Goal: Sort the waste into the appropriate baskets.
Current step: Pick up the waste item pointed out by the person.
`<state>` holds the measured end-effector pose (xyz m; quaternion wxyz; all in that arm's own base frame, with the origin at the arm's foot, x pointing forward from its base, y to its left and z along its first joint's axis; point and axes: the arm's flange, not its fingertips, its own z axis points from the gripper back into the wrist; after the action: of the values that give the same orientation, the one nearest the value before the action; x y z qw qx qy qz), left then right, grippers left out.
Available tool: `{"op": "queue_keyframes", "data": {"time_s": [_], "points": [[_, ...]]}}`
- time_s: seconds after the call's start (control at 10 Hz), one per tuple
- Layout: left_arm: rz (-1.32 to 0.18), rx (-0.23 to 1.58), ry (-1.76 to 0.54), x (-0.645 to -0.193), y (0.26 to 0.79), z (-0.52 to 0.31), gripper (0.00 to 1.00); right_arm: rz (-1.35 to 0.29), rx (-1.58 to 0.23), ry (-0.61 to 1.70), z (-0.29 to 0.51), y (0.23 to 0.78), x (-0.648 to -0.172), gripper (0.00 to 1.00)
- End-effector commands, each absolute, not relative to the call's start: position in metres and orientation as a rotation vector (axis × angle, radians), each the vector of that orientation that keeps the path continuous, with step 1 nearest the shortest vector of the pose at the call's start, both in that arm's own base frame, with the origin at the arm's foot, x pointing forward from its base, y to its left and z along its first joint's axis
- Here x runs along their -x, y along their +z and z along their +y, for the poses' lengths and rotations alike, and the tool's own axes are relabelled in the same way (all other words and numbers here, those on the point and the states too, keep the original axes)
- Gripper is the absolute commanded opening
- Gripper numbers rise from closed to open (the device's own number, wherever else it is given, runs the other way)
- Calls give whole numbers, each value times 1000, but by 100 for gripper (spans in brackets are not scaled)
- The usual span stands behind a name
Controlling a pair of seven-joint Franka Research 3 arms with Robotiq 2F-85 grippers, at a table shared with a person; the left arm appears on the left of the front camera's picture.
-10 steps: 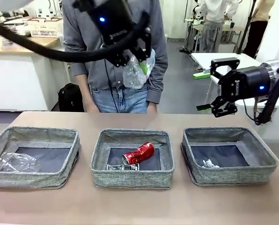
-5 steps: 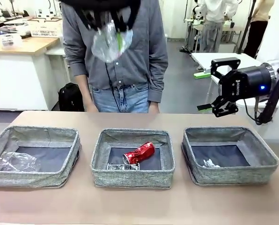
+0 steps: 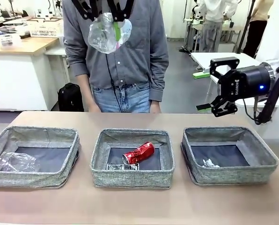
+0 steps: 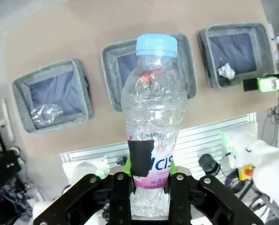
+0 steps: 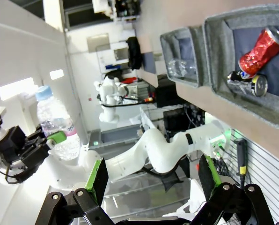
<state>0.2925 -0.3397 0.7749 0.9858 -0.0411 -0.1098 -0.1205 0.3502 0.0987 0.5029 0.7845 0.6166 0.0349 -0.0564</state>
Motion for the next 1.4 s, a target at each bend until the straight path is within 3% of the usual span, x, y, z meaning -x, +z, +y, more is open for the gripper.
{"op": "queue_keyframes", "data": {"time_s": [0.0, 0.3, 0.4, 0.5, 1.3], "points": [[-164, 150, -213, -296, 771, -337, 24, 78, -1346, -129, 100, 505, -350, 100], [-7, 238, 25, -306, 762, -366, 24, 78, -1346, -129, 100, 505, -350, 100], [-15, 243, 51, -306, 759, -369, 24, 78, -1346, -129, 100, 505, -350, 100], [-65, 190, -76, -308, 757, -355, 24, 78, -1346, -129, 100, 505, -350, 100], [-65, 190, -76, -308, 757, -355, 24, 78, -1346, -129, 100, 505, -350, 100]]}}
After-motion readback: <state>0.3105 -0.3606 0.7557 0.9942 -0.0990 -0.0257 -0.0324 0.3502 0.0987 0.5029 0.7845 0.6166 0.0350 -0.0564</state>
